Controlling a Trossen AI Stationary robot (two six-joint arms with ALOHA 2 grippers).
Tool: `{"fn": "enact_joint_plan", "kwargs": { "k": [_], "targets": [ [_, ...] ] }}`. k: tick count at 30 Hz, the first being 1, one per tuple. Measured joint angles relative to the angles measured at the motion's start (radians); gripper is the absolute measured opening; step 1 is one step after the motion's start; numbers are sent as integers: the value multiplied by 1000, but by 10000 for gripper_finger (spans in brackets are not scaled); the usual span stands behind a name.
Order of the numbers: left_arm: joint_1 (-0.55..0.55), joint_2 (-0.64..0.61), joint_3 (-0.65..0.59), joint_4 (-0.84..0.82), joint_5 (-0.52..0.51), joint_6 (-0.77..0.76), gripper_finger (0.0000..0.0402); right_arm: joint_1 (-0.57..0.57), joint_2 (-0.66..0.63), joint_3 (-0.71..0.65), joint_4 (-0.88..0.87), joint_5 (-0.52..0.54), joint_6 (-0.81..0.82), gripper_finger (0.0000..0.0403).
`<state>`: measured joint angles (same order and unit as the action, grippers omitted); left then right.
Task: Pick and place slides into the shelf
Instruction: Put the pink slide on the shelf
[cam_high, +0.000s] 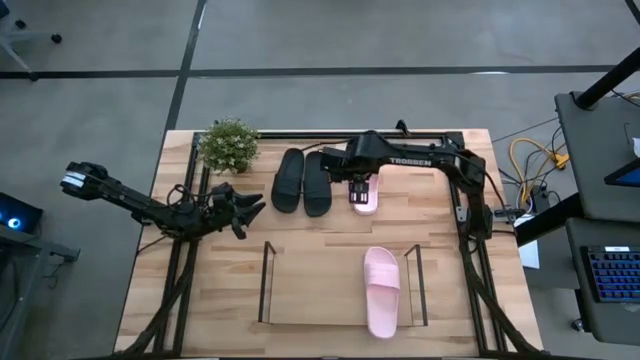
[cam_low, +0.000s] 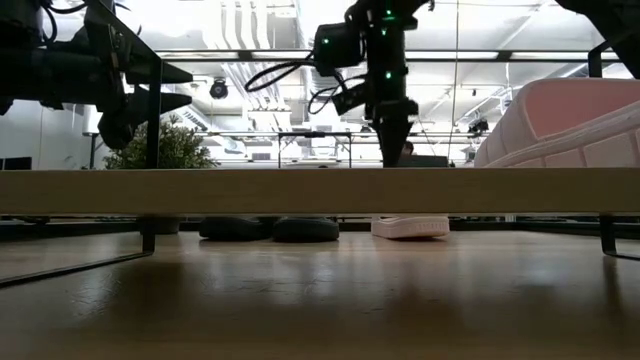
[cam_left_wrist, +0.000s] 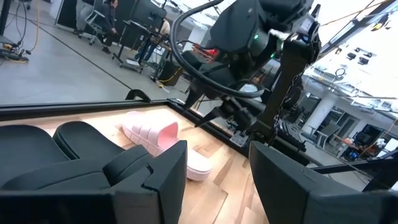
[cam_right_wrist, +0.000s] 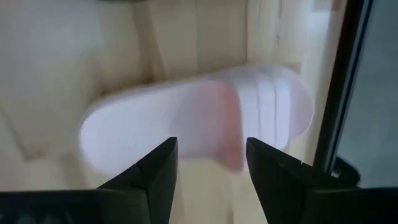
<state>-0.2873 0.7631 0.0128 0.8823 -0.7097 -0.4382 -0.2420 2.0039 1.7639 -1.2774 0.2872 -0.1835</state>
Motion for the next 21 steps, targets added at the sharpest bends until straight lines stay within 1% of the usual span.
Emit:
{"fn": "enact_joint_plan", "kwargs": {
  "k": [7, 9, 13, 15, 19, 21],
  "targets": [
    [0, 1, 0, -1, 0, 0, 160, -6, -8, -108, 118, 18, -14, 181],
    [0, 0, 0, 1, 0, 0, 160, -7, -17, -137, 134, 46, -11, 177],
    [0, 0, 0, 0, 0, 0, 160, -8, -44, -194, 197, 134, -11, 169],
    [0, 1, 0, 0, 0, 0, 160, -14, -54, -212, 234, 131, -8, 165],
    [0, 2, 0, 1, -1, 0, 160, -21, -56, -234, 237, 85, -9, 160],
    [0, 0, 0, -2, -1, 0, 160, -21, -56, -250, 242, 82, -11, 160]
  ]
}}
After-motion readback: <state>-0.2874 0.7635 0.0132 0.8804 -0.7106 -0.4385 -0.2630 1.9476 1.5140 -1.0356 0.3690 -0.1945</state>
